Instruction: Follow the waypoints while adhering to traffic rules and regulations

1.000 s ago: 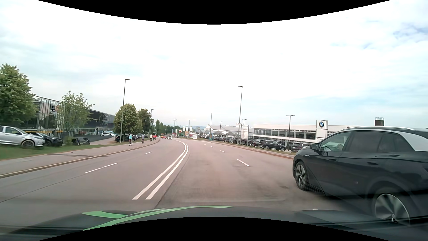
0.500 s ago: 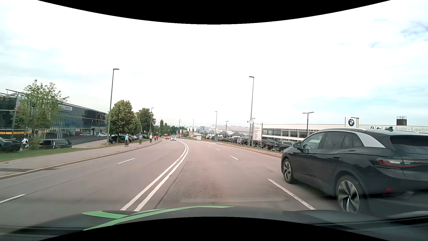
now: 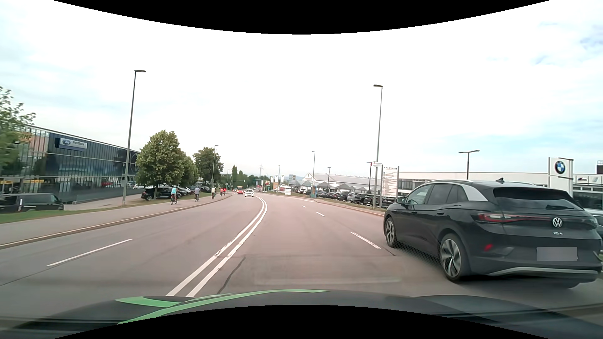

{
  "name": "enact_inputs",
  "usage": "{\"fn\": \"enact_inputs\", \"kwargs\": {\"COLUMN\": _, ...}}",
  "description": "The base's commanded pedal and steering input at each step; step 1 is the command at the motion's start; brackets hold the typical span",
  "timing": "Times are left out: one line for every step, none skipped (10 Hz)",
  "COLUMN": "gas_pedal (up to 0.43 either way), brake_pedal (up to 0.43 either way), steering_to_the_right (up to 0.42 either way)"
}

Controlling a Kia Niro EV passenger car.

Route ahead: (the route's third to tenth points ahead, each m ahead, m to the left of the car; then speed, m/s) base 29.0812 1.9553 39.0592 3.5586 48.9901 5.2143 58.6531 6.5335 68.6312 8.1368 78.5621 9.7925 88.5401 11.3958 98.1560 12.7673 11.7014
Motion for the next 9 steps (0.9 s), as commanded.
{"fn": "enact_inputs", "kwargs": {"gas_pedal": 0.000, "brake_pedal": 0.098, "steering_to_the_right": -0.022}}
{"fn": "enact_inputs", "kwargs": {"gas_pedal": 0.000, "brake_pedal": 0.091, "steering_to_the_right": -0.020}}
{"fn": "enact_inputs", "kwargs": {"gas_pedal": 0.000, "brake_pedal": 0.073, "steering_to_the_right": -0.019}}
{"fn": "enact_inputs", "kwargs": {"gas_pedal": 0.000, "brake_pedal": 0.067, "steering_to_the_right": -0.019}}
{"fn": "enact_inputs", "kwargs": {"gas_pedal": 0.000, "brake_pedal": 0.055, "steering_to_the_right": -0.018}}
{"fn": "enact_inputs", "kwargs": {"gas_pedal": 0.000, "brake_pedal": 0.043, "steering_to_the_right": -0.017}}
{"fn": "enact_inputs", "kwargs": {"gas_pedal": 0.000, "brake_pedal": 0.043, "steering_to_the_right": -0.017}}
{"fn": "enact_inputs", "kwargs": {"gas_pedal": 0.000, "brake_pedal": 0.049, "steering_to_the_right": -0.017}}
{"fn": "enact_inputs", "kwargs": {"gas_pedal": 0.000, "brake_pedal": 0.049, "steering_to_the_right": -0.017}}
